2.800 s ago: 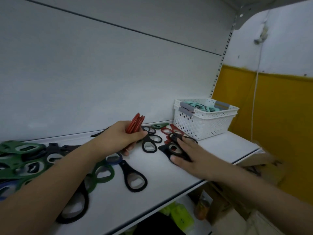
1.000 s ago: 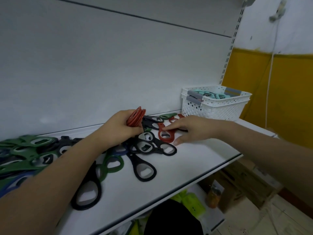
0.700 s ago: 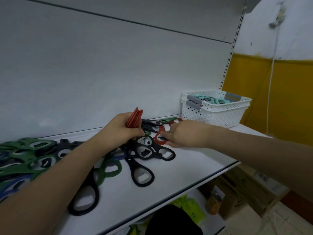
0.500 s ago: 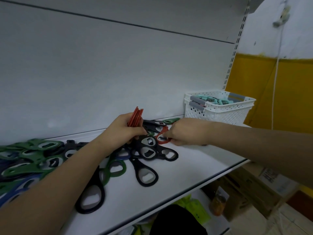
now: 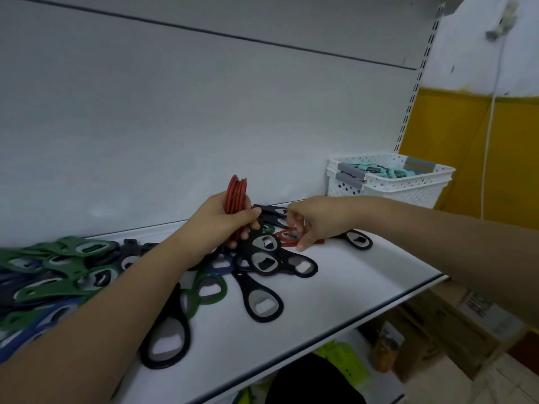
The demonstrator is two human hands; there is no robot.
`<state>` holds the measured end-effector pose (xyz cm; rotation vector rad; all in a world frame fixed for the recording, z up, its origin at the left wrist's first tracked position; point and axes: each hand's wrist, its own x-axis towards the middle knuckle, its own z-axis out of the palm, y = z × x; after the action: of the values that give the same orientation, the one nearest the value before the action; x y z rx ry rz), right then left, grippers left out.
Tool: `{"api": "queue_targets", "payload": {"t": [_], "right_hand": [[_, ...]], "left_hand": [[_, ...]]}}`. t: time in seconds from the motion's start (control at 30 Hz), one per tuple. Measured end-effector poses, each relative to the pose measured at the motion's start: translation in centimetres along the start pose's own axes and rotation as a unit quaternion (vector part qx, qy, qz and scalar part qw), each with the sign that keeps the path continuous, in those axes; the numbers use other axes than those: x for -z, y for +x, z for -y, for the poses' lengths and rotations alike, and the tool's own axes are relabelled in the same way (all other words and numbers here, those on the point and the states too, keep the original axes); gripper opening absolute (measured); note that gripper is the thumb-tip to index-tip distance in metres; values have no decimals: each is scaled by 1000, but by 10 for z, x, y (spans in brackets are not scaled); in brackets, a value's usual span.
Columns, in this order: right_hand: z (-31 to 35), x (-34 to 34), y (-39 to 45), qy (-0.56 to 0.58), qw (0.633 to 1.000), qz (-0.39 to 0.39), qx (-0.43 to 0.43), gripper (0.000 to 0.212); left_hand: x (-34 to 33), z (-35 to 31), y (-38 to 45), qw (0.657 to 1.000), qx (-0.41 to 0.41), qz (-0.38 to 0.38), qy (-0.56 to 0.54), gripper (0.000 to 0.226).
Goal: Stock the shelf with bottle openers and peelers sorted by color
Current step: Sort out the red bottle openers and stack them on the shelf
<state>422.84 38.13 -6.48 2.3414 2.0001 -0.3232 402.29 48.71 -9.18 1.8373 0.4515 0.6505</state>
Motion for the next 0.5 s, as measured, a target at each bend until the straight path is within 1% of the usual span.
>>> {"api": "queue_targets", "payload": {"t": [0.07, 0.13, 0.23, 0.33, 0.4, 0.5], "right_hand": [[-1, 1, 4, -9, 1000, 8, -8, 42], [-2, 2, 3, -32, 999, 3, 0, 38], [-5, 0, -2, -20, 1000, -7, 17, 34], [-9, -2, -6, -11, 999, -29, 26, 30], [-7, -3, -8, -54, 997, -41, 37, 26], [2, -5, -11, -170, 982, -60, 61, 25]], "left_hand": [[0, -2, -1, 999, 10, -9, -29, 25], [1, -4, -1, 998, 27, -10, -59, 30], [3, -5, -1, 992, 59, 4, -112, 26], [4, -5, 0, 982, 86, 24, -165, 17], [4, -4, 1, 974, 100, 30, -202, 14], [4, -3, 3, 957, 115, 49, -262, 19]]}}
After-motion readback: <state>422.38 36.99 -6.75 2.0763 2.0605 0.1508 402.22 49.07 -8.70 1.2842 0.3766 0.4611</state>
